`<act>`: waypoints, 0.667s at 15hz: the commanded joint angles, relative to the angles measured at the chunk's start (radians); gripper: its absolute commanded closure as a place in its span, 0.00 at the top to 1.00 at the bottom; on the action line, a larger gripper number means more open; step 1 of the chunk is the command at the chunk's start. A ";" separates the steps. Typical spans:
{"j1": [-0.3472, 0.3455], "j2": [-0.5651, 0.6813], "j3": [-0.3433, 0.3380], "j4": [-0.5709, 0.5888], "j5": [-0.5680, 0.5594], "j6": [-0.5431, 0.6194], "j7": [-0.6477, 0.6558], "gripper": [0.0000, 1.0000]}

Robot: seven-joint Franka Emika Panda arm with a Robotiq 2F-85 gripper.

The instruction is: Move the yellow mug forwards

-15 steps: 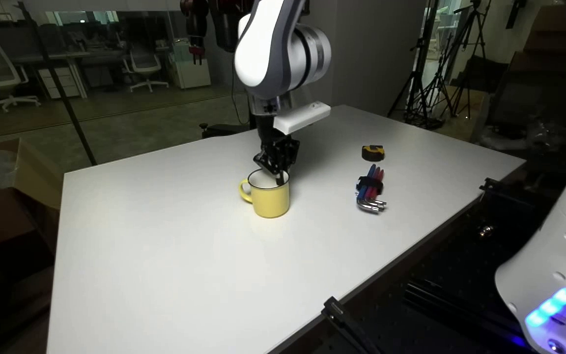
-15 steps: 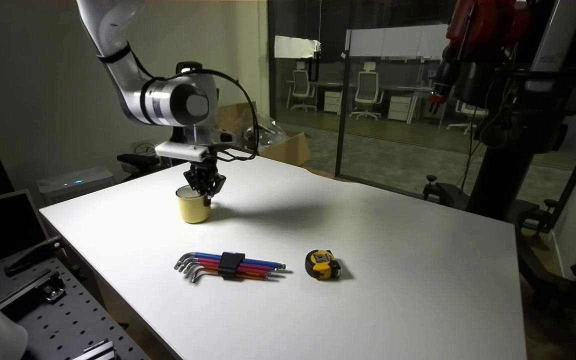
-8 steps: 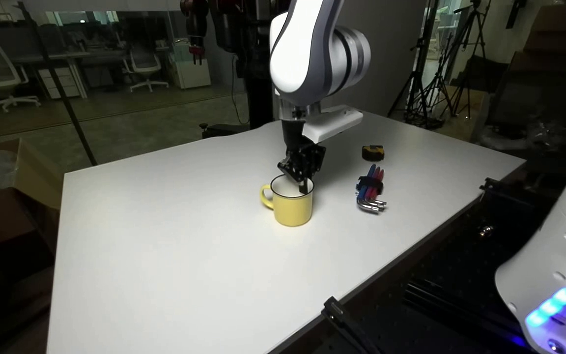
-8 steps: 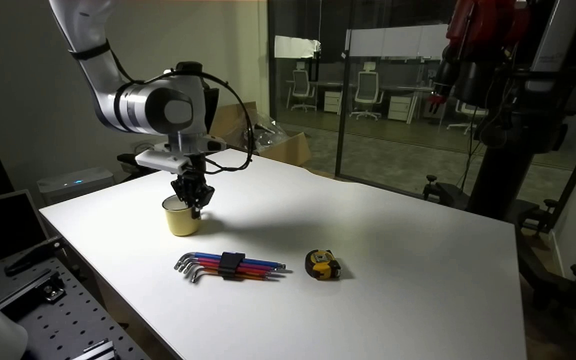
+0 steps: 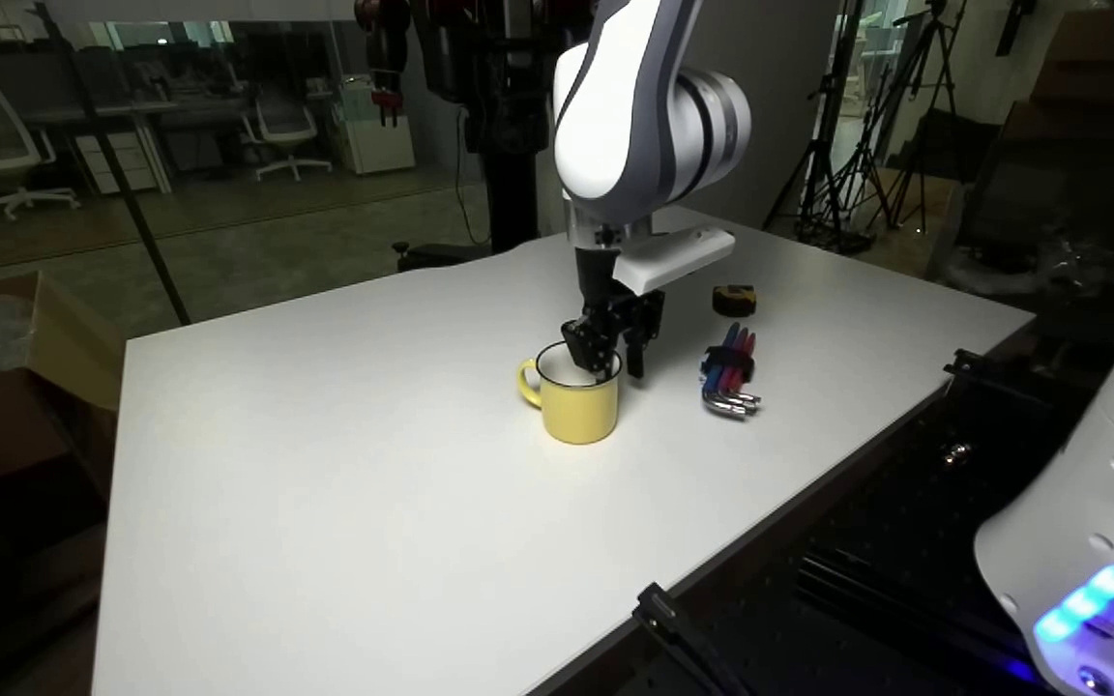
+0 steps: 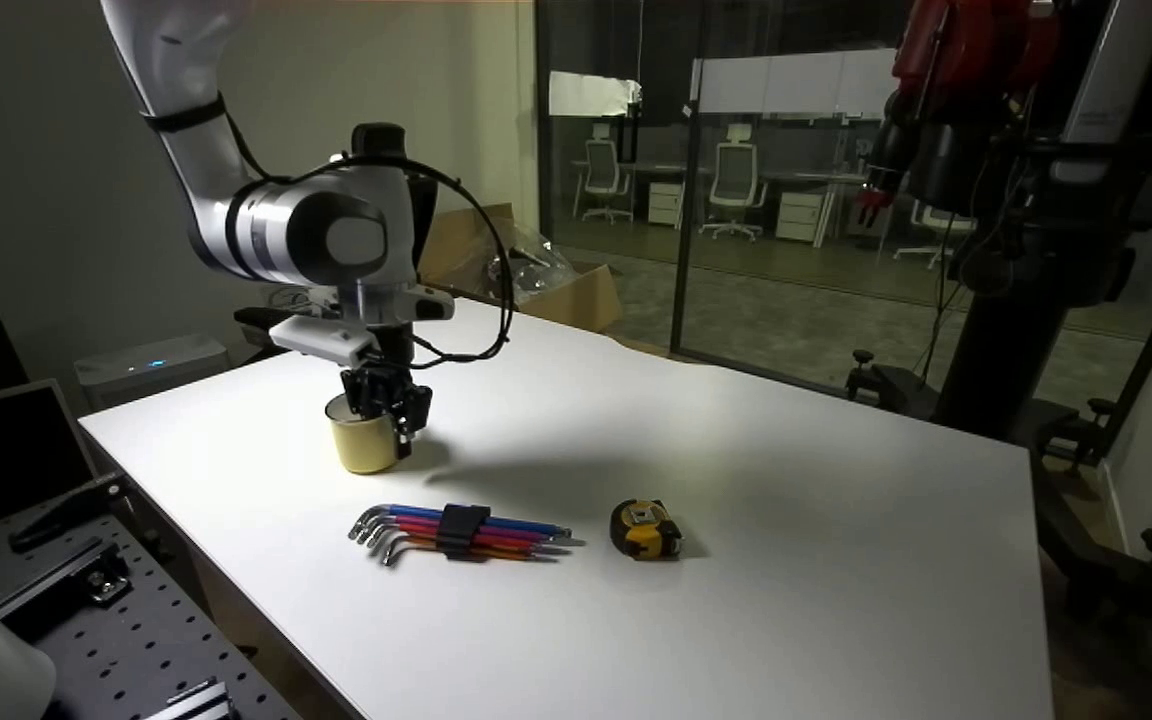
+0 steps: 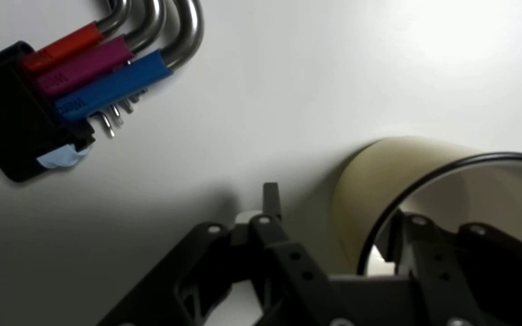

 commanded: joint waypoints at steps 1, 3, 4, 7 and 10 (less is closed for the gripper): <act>-0.004 -0.010 -0.005 -0.021 -0.002 0.018 0.030 0.83; 0.006 -0.027 -0.018 -0.026 -0.019 0.016 0.043 0.96; 0.011 -0.035 -0.026 -0.028 -0.029 0.019 0.050 0.99; 0.022 -0.092 -0.041 -0.045 -0.051 0.047 0.065 1.00; 0.026 -0.174 -0.042 -0.065 -0.064 0.068 0.080 1.00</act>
